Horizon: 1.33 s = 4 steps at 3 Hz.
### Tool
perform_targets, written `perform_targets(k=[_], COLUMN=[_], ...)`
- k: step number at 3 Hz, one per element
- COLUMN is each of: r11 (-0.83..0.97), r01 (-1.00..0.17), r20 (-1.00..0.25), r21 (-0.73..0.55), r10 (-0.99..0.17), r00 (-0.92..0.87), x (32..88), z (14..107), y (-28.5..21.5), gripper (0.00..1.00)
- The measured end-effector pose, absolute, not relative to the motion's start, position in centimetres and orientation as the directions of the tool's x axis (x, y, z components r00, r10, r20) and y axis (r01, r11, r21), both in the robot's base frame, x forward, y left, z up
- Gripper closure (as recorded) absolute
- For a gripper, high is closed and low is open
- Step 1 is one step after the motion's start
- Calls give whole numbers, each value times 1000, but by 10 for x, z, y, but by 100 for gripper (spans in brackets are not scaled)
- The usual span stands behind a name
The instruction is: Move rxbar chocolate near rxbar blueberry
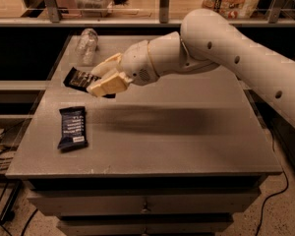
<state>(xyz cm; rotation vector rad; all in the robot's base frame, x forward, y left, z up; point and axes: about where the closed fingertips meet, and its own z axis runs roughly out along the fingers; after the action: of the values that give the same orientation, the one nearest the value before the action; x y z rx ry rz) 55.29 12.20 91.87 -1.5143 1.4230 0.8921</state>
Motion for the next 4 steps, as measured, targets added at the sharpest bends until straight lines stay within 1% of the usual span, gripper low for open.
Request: perform_targets(k=[3,4], r11=[53,48], r01=[-998,-999], r20=[-907,-907], r21=[-23,-24], r10=[-421,-421], r00=[-1,2], x=[540,538], z=[880,880], y=[125,127], gripper=[16,0])
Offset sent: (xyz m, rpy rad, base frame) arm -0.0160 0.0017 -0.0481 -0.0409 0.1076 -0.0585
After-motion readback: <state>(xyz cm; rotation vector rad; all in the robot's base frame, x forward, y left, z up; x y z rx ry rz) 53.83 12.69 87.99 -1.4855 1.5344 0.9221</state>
